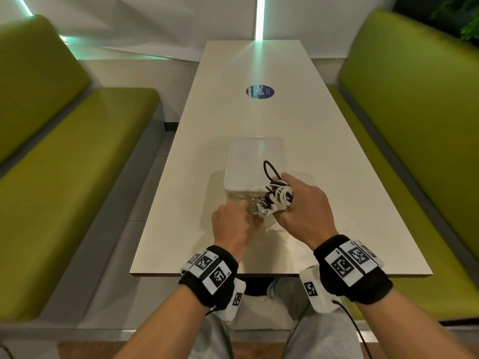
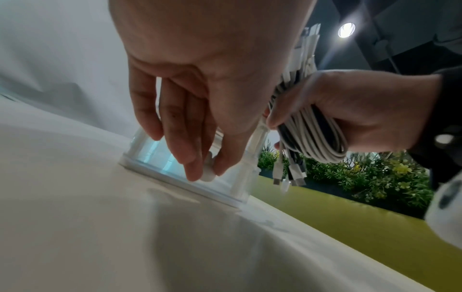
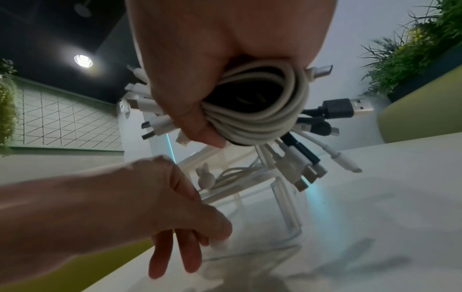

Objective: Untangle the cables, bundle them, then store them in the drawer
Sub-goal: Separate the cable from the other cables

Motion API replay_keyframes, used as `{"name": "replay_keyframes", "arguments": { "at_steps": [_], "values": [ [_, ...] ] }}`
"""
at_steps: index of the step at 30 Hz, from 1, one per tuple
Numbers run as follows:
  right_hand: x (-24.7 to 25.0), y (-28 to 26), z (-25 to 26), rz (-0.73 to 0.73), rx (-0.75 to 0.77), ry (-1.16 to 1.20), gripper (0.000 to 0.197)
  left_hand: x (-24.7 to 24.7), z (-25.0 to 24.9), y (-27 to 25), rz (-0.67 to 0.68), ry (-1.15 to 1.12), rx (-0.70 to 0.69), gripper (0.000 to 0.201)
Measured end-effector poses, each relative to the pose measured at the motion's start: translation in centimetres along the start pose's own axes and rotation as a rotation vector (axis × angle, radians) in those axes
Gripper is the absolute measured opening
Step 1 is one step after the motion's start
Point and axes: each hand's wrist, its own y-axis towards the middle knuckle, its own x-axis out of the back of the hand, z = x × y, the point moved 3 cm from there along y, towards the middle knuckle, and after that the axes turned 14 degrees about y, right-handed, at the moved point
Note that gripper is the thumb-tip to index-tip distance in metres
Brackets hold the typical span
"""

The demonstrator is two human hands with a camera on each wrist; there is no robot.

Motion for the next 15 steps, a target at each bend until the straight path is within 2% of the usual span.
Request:
{"name": "replay_keyframes", "arguments": {
  "at_steps": [6, 15],
  "values": [
    [0.1, 1.6, -0.8, 0.015, -0.043, -0.007, 0.025, -0.7, -0.7, -2.0, 0.101, 0.109, -0.052, 0.034],
    [0.4, 2.7, -1.4, -0.009, -0.069, -0.009, 0.026, -0.8, -1.3, -4.7, 0.156, 0.177, -0.084, 0.039]
  ]
}}
